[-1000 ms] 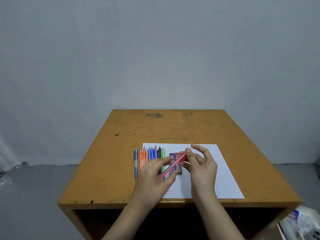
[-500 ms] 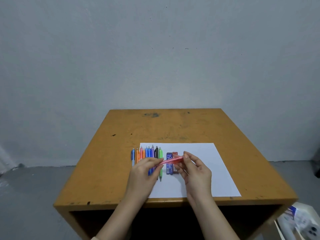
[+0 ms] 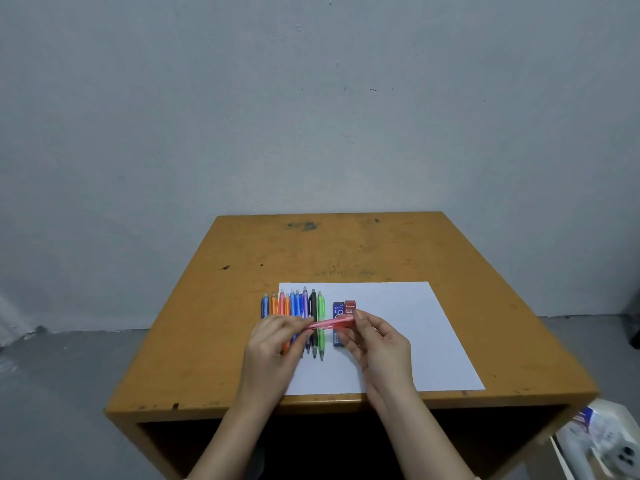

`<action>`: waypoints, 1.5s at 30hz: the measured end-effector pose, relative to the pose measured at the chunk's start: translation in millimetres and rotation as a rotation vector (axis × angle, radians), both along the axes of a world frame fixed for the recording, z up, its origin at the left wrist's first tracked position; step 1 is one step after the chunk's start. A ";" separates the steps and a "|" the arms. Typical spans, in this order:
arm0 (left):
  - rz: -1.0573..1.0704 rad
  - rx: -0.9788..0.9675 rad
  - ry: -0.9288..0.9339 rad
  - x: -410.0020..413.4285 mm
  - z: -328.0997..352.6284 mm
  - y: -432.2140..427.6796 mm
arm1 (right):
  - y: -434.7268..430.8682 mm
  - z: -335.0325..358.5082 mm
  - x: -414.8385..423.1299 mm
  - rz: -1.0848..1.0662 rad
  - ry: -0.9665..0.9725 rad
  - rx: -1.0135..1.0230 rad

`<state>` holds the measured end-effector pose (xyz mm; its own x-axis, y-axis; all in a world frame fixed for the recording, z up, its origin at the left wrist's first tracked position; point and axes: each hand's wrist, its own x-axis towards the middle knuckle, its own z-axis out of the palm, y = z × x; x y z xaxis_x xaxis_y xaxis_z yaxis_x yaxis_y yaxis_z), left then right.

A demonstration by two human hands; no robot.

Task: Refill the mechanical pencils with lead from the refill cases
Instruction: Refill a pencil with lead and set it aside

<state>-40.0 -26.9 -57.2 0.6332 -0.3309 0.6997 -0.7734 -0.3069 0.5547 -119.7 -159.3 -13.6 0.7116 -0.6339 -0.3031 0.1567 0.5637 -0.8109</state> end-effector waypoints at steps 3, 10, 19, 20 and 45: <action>-0.001 0.015 -0.024 0.8 -1.0 -1.3 | -1.5 -1.6 2.3 -0.005 0.017 0.013; -0.007 0.060 0.000 2.0 -1.6 -1.3 | -9.6 1.5 9.2 -0.003 0.055 -0.006; 0.057 -0.070 0.175 0.5 6.2 0.6 | -46.7 4.5 23.4 -0.095 0.000 -0.127; 0.066 -0.079 0.191 0.5 6.5 0.6 | -52.6 3.4 27.1 -0.108 0.020 -0.184; 0.082 0.020 0.126 8.2 -6.1 0.0 | -86.0 -29.2 75.3 0.148 0.406 -1.227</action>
<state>-31.8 -26.9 -63.3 0.7408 -0.2873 0.6071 -0.6701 -0.3779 0.6388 -44.4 -245.2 -42.8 0.7928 -0.5737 0.2056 -0.2200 -0.5841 -0.7813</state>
